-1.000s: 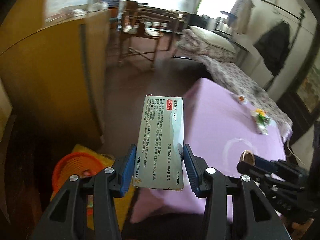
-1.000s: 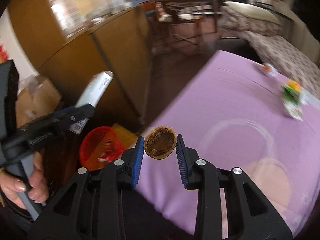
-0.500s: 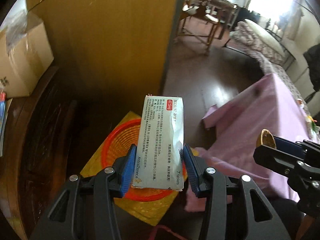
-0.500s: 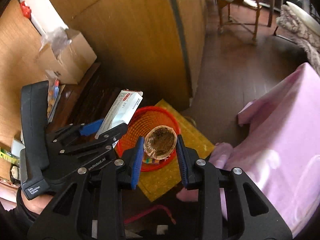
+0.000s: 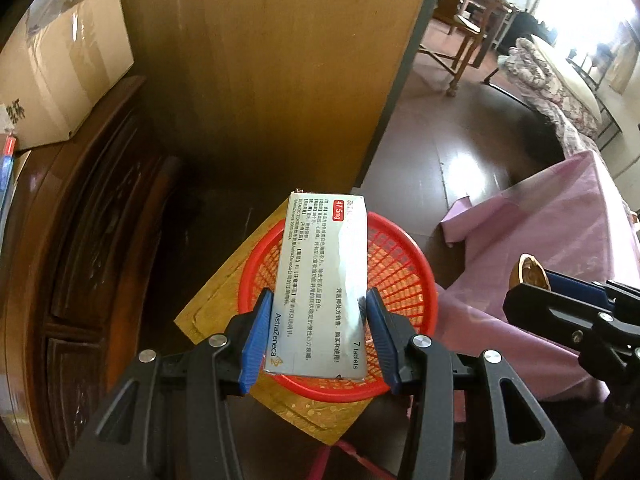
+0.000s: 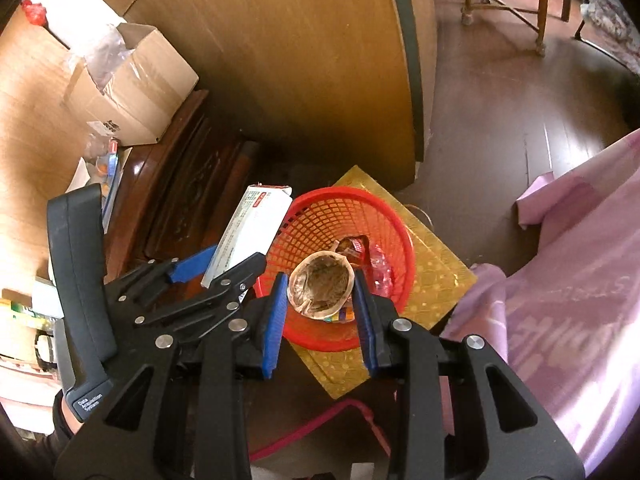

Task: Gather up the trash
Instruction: 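Carry the box and walnut shell over the red wastebasket and open both tools, then move both tools back to the table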

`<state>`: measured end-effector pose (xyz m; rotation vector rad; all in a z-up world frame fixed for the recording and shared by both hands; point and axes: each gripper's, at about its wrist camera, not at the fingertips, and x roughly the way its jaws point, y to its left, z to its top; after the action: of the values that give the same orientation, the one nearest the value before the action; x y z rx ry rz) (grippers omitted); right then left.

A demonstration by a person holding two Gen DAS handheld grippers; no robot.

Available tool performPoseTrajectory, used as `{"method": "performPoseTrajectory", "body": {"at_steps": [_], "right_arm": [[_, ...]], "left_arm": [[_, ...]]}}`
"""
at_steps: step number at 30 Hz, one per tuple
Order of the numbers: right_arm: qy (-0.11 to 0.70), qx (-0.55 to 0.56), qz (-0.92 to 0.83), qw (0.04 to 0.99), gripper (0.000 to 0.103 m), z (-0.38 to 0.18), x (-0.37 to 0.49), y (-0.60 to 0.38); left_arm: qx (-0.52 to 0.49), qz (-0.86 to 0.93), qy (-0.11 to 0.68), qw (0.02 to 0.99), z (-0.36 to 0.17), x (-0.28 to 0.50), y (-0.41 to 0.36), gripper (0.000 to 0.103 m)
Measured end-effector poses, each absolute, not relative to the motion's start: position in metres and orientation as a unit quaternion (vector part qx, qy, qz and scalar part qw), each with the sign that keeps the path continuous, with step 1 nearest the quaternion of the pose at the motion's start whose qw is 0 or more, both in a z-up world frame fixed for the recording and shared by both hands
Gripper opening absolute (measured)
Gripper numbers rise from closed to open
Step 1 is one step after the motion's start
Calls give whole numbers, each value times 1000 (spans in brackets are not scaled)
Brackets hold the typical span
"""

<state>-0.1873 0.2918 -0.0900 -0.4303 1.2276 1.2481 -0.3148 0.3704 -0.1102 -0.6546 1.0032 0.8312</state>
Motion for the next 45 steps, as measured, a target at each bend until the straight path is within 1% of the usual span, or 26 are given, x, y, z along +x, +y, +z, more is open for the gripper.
{"method": "performPoseTrajectory", "body": {"at_steps": [4,5,6,7,8,19,23,26,28,30,34,45], "right_arm": [[542,-172,555,608,36,-100,-189,296],[540,-171,557,607,43,-100,-190,296],[535,-168,560,610,48,-99,-190,295],[532,-164,560,613,54,-98,-189,295],[530,-157,561,616,55,-96,-188,294],[531,-111,544,640,55,-87,-171,277],[511,-92,538,664,55,-69,-159,258],[490,-80,525,691,55,-49,-144,234],[468,-74,515,714,55,-32,-131,212],[450,-70,500,737,58,-17,-117,190],[428,-48,460,776,59,-1,-82,131],[433,-10,375,819,59,-11,-12,17]], "left_arm": [[-308,387,460,737,-114,-316,372,48],[-310,390,462,734,-114,-317,372,55],[-311,393,462,732,-114,-318,373,62],[-311,398,460,731,-114,-319,373,63],[-311,399,458,731,-113,-321,373,63],[-303,400,449,739,-94,-322,367,68],[-294,391,446,749,-82,-309,359,69],[-280,377,442,764,-69,-288,347,69],[-267,359,438,780,-57,-267,333,70],[-254,346,435,791,-48,-249,321,74],[-229,311,432,815,-32,-204,288,75],[-176,226,437,853,-15,-96,200,80]]}}
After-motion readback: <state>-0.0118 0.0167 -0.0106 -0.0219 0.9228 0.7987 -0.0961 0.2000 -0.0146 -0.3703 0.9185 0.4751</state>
